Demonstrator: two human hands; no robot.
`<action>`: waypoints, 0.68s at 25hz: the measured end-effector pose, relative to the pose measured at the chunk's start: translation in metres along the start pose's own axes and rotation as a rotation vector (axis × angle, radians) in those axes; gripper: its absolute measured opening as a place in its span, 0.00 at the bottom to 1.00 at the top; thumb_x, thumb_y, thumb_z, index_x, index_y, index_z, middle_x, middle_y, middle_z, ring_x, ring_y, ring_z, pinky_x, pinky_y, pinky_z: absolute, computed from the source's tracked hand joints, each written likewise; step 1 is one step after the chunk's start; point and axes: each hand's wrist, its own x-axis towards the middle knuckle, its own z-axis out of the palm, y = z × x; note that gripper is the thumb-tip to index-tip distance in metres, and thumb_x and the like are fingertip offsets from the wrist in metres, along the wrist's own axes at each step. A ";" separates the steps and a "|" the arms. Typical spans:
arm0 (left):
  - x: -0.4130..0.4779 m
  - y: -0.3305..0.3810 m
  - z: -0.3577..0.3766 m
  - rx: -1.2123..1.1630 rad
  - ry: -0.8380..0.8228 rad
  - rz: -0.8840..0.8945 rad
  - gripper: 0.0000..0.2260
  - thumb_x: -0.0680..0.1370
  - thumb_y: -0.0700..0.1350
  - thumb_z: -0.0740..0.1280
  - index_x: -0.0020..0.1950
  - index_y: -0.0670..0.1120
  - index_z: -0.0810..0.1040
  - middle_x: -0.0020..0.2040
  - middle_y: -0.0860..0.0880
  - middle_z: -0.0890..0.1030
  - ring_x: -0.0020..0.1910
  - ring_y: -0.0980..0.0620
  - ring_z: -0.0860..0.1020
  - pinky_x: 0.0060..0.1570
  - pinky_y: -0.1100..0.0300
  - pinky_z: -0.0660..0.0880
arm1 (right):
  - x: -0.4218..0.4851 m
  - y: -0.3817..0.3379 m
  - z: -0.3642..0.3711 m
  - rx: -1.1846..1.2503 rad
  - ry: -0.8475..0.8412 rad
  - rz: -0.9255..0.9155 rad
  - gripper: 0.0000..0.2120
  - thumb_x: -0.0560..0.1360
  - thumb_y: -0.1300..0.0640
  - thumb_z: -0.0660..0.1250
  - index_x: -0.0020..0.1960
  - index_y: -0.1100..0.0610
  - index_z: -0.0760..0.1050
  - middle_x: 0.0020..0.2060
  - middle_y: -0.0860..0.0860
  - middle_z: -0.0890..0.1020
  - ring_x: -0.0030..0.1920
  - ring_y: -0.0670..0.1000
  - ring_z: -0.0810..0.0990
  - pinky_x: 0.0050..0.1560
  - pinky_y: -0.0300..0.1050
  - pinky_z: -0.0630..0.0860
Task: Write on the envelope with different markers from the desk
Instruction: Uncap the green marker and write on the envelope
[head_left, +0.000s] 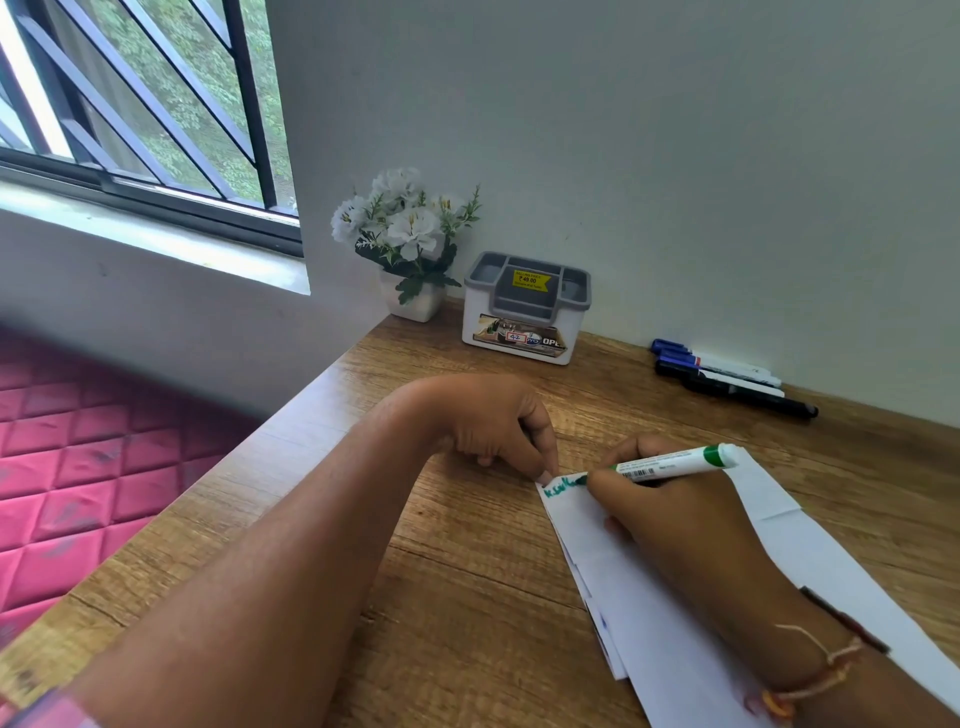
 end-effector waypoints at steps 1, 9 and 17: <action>0.000 0.000 0.000 0.006 -0.004 0.001 0.03 0.74 0.44 0.76 0.44 0.52 0.86 0.43 0.50 0.83 0.27 0.63 0.72 0.26 0.69 0.69 | 0.000 0.000 0.000 -0.001 -0.001 -0.006 0.02 0.72 0.57 0.73 0.42 0.51 0.82 0.29 0.48 0.85 0.28 0.38 0.81 0.26 0.30 0.71; 0.000 0.000 0.000 0.000 -0.003 0.009 0.03 0.74 0.42 0.76 0.45 0.51 0.87 0.37 0.55 0.82 0.27 0.63 0.72 0.26 0.68 0.69 | 0.004 0.004 0.002 -0.067 0.013 -0.035 0.02 0.72 0.57 0.73 0.41 0.51 0.82 0.35 0.47 0.85 0.35 0.44 0.82 0.30 0.35 0.73; -0.004 0.005 -0.001 -0.021 0.015 -0.011 0.02 0.75 0.43 0.75 0.46 0.50 0.87 0.46 0.53 0.87 0.30 0.63 0.74 0.29 0.67 0.71 | 0.010 0.004 -0.006 0.332 0.028 0.142 0.02 0.78 0.55 0.70 0.49 0.51 0.81 0.39 0.51 0.84 0.38 0.46 0.80 0.37 0.41 0.76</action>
